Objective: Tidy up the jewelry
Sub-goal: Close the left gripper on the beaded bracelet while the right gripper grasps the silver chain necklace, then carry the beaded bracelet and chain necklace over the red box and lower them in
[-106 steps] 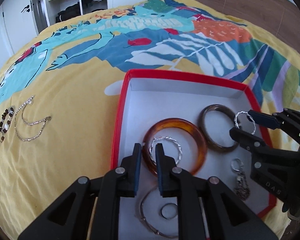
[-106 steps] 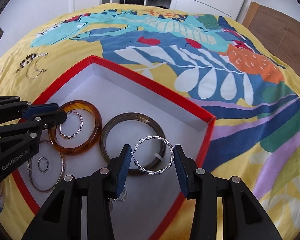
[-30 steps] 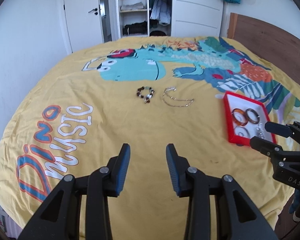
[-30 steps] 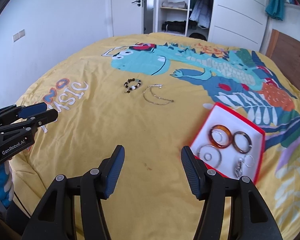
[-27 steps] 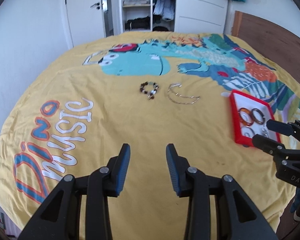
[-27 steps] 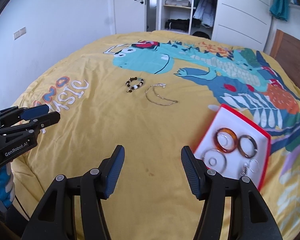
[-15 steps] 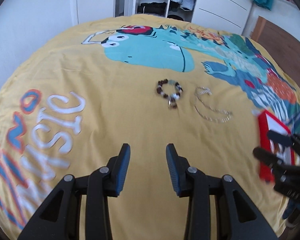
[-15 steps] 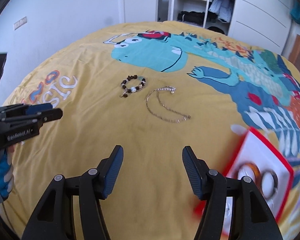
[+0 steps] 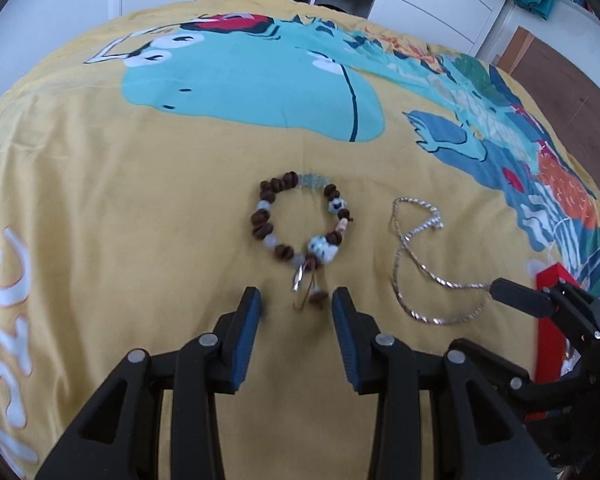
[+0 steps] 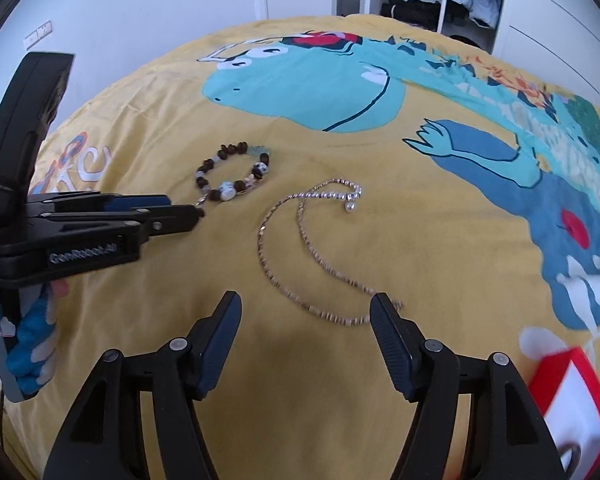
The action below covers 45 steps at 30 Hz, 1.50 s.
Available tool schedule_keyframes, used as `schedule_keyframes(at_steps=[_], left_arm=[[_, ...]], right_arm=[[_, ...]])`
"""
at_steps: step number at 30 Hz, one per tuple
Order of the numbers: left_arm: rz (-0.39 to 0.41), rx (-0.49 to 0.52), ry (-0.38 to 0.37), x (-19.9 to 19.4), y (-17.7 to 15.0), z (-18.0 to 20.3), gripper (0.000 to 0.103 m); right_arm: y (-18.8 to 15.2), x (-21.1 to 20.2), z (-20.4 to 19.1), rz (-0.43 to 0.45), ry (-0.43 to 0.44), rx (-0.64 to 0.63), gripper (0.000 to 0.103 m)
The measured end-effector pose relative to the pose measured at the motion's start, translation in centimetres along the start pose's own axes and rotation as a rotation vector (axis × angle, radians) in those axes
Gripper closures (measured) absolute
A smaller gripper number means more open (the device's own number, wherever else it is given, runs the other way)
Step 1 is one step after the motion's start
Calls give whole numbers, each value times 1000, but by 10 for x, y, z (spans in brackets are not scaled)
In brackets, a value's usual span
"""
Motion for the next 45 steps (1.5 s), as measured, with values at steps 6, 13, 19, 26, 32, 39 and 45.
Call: schedule_keyframes(at_steps=[6, 13, 19, 26, 32, 39, 45], left_arm=[[6, -8, 8, 21, 12, -6, 68], [41, -34, 33, 30, 26, -15, 79], [44, -49, 43, 24, 24, -21, 88], [48, -46, 67, -2, 7, -15, 88], [91, -38, 54, -55, 0, -6, 88], [167, -7, 35, -133, 2, 19, 88], [245, 32, -2, -203, -1, 52, 88]], right_arm=[[5, 31, -2, -35, 15, -37, 26], [0, 41, -1, -54, -15, -37, 56], [-9, 35, -9, -103, -12, -53, 96], [-33, 6, -21, -100, 25, 2, 100], [-39, -52, -25, 0, 78, 109, 100], [-30, -145, -26, 133, 64, 150, 101], [-37, -228, -23, 238, 2, 157, 101]])
Point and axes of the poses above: each gripper's, at about its wrist camera, not at the fingertips, and x roughly the way its jaws point, z to its right, y to its top, the point moved 5 cm from there along x, roughly the way its jaws point, and after that the axes turned 3 degrees about -y, right-handed, at the moved point
